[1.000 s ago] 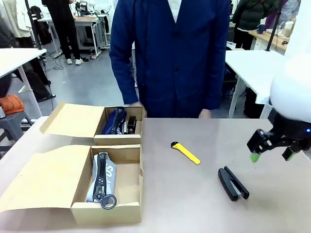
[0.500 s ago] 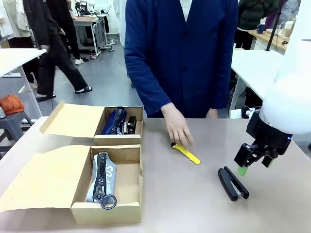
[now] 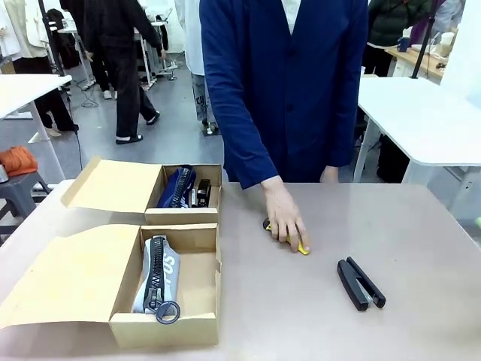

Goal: Place items inside the box.
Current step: Pick up a Pencil pouch or Stapler and place it inside the Mailer Box closest to the robot.

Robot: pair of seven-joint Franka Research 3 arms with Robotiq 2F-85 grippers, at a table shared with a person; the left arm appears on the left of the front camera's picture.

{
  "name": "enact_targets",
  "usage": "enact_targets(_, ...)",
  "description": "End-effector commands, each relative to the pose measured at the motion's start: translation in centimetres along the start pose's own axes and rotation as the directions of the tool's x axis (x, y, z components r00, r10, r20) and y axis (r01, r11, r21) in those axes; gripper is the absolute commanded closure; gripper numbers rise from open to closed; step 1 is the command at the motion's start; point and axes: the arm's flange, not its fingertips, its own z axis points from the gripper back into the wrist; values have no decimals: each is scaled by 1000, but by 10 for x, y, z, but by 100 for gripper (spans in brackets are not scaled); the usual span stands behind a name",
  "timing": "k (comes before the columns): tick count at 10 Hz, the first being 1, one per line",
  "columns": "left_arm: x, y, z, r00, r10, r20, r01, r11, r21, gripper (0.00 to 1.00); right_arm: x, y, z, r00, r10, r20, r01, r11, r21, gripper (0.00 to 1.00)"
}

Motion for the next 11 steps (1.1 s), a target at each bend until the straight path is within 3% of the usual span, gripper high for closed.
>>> enact_targets(1,-1,-1,-1,1000,-15,5,15,1000,-20,0,-36,-33,-48,983,-129,132,100,974,204,0)
enact_targets(3,-1,-1,-1,1000,-15,5,15,1000,-20,0,-20,-26,-65,993,-74,87,59,984,171,0)
enact_targets(5,-1,-1,-1,1000,-15,5,15,1000,-20,0,6,22,-95,1000,20,13,-19,998,-59,0)
enact_targets(6,-1,-1,-1,1000,-15,5,15,1000,-20,0,20,55,-126,995,75,-66,-87,976,-202,0)
enact_targets(7,-1,-1,-1,1000,-15,5,15,1000,-20,0,31,87,-164,972,165,-170,-212,924,-318,0)
enact_targets(8,-1,-1,-1,1000,-15,5,15,1000,-20,0,39,114,-210,958,154,-243,-254,851,-460,0)
enact_targets(9,-1,-1,-1,1000,-15,5,15,1000,-20,0,38,131,-242,937,171,-304,-310,808,-501,0)
enact_targets(10,-1,-1,-1,1000,-15,5,15,1000,-20,0,35,142,-266,927,167,-337,-339,757,-559,0)
enact_targets(11,-1,-1,-1,1000,-15,5,15,1000,-20,0,29,144,-285,939,132,-318,-320,680,-660,0)
